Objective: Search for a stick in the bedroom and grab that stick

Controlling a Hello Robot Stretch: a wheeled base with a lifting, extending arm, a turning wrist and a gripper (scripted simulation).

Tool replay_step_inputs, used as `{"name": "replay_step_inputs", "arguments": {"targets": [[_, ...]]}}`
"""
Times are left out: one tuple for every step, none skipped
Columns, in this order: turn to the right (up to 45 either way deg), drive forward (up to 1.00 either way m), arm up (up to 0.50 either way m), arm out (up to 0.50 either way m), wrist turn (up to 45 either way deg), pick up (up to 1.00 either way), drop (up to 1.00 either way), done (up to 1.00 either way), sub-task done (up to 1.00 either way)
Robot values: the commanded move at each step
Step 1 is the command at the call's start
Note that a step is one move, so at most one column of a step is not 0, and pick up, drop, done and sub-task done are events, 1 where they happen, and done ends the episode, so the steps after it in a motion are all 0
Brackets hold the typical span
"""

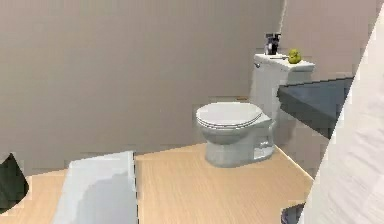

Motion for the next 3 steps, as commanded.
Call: {"name": "replay_step_inputs", "arguments": {"targets": [[-12.0, 0.00, 0.00, 0.00, 0.0, 0.00, 0.00, 0.00, 0.00], [0.0, 0.05, 0.00, 0.00, 0.0, 0.00, 0.00, 0.00, 0.00], [-24.0, 0.00, 0.00, 0.00, 0.0, 0.00, 0.00, 0.00, 0.00]]}}
